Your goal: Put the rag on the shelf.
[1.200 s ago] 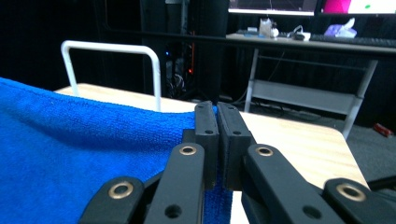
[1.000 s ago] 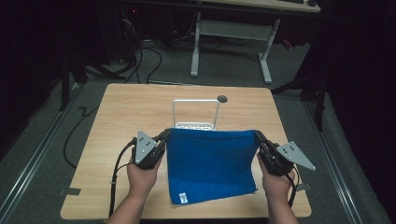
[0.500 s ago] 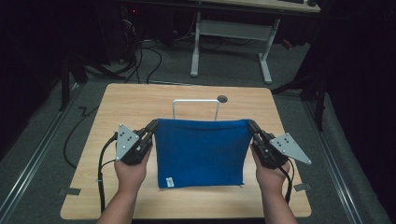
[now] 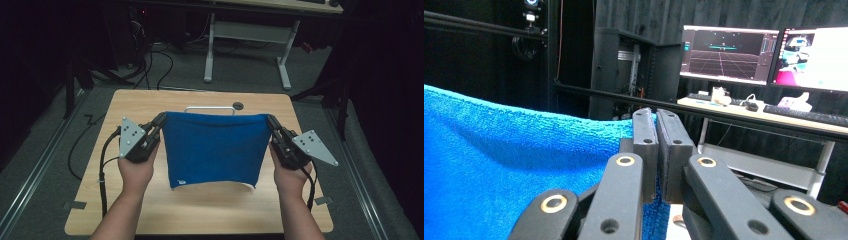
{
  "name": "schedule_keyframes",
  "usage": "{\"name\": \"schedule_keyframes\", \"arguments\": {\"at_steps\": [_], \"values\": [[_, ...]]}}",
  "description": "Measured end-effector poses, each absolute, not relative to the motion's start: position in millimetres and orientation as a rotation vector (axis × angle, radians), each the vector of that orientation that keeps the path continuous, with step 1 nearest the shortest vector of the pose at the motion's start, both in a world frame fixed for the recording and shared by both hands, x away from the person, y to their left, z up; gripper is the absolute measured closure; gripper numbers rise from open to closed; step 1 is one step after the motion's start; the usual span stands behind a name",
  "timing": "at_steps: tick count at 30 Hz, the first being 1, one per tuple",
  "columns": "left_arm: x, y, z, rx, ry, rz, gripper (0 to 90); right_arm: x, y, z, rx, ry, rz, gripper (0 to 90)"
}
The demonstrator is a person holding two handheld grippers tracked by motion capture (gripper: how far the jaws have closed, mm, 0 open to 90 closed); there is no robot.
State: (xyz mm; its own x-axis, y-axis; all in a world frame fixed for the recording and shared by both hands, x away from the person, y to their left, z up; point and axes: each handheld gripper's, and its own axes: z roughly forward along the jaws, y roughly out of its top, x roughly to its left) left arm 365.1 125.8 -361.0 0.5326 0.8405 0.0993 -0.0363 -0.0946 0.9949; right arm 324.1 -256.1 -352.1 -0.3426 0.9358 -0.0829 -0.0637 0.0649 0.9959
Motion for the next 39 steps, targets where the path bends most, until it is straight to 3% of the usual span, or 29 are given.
{"name": "schedule_keyframes", "arguments": {"at_steps": [18, 39], "values": [[425.3, 122.2, -325.7, 1.515, 0.718, 0.944, 88.4, 368.5, -253.7, -324.5, 0.936, 1.448, 1.428, 88.2], [494.1, 114.7, -308.0, 1.55, 0.716, 1.044, 88.4, 448.9, -248.6, -298.4, 0.965, 1.48, 1.315, 88.2]]}}
